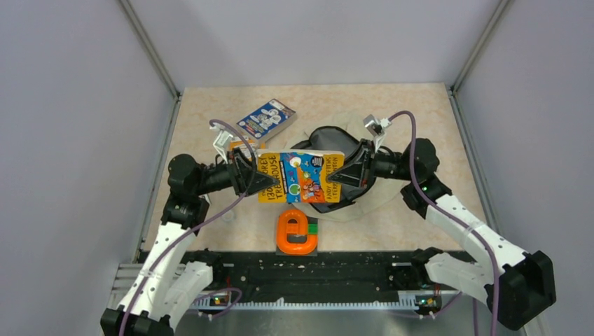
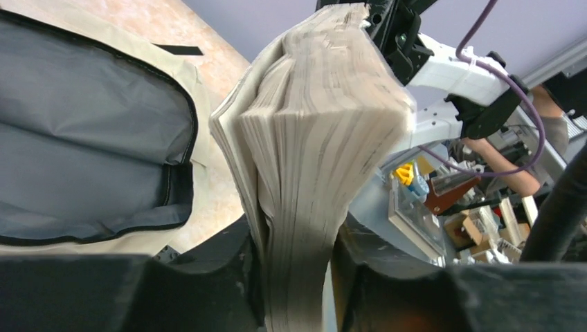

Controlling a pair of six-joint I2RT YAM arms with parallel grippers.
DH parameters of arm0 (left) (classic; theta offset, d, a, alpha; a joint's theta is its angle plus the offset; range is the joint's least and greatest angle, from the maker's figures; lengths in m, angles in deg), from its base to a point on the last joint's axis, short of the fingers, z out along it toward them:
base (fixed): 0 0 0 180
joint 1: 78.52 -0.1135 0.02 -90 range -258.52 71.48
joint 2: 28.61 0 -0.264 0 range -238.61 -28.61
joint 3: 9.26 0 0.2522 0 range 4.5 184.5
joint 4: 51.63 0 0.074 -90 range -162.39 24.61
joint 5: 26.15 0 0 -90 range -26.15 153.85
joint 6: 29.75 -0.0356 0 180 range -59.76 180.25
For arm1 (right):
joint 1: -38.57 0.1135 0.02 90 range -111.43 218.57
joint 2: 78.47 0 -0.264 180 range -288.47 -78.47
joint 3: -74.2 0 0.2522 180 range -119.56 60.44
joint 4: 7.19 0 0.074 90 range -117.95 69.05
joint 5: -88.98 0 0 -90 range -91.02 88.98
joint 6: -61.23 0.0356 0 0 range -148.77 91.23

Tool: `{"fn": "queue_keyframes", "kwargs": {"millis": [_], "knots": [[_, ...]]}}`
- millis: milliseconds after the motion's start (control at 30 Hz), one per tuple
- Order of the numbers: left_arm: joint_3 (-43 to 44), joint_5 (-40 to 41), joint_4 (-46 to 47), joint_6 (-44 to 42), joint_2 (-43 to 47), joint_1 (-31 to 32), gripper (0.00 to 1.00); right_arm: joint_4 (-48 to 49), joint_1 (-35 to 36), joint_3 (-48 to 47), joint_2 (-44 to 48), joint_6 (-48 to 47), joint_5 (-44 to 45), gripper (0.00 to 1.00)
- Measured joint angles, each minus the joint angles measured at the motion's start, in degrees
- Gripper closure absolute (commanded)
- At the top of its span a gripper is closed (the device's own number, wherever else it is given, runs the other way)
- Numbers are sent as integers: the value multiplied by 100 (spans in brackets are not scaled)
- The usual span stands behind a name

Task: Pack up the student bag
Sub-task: Pick up the book from the center of the board.

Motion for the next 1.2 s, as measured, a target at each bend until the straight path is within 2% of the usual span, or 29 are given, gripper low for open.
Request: {"fn": "queue_keyframes", "kwargs": {"millis": [133, 200, 333, 400, 467, 600, 867, 1033, 1200], "knots": [[-50, -7, 168, 92, -55, 79, 98, -79, -11, 0, -59, -63, 24, 99], [-74, 15, 188, 66, -63, 81, 100, -245, -11, -44, -76, -146, 111, 82], [-90, 258, 153, -35, -59, 96, 100, -1084, 4, -407, -149, -568, 555, 38], [-90, 461, 2, -103, -44, 120, 100, -1515, -2, -673, -269, -833, 1025, 25], [-94, 787, -251, -190, -17, 131, 100, -1808, -94, -866, -393, -1029, 1432, 19], [-94, 1585, -754, -286, -9, 131, 100, -2269, -570, -916, -560, -1228, 1991, 14], [-352, 3008, -1392, -177, -11, 105, 100, -2977, -1010, -946, -1255, -1626, 3613, 14], [-614, 3383, -1471, 68, -13, 76, 100, -3495, -1084, -1176, -2105, -1917, 4682, 20], [-737, 3510, -1478, 256, -11, 76, 100, -3738, -1091, -1443, -2736, -2223, 5372, 20]]}}
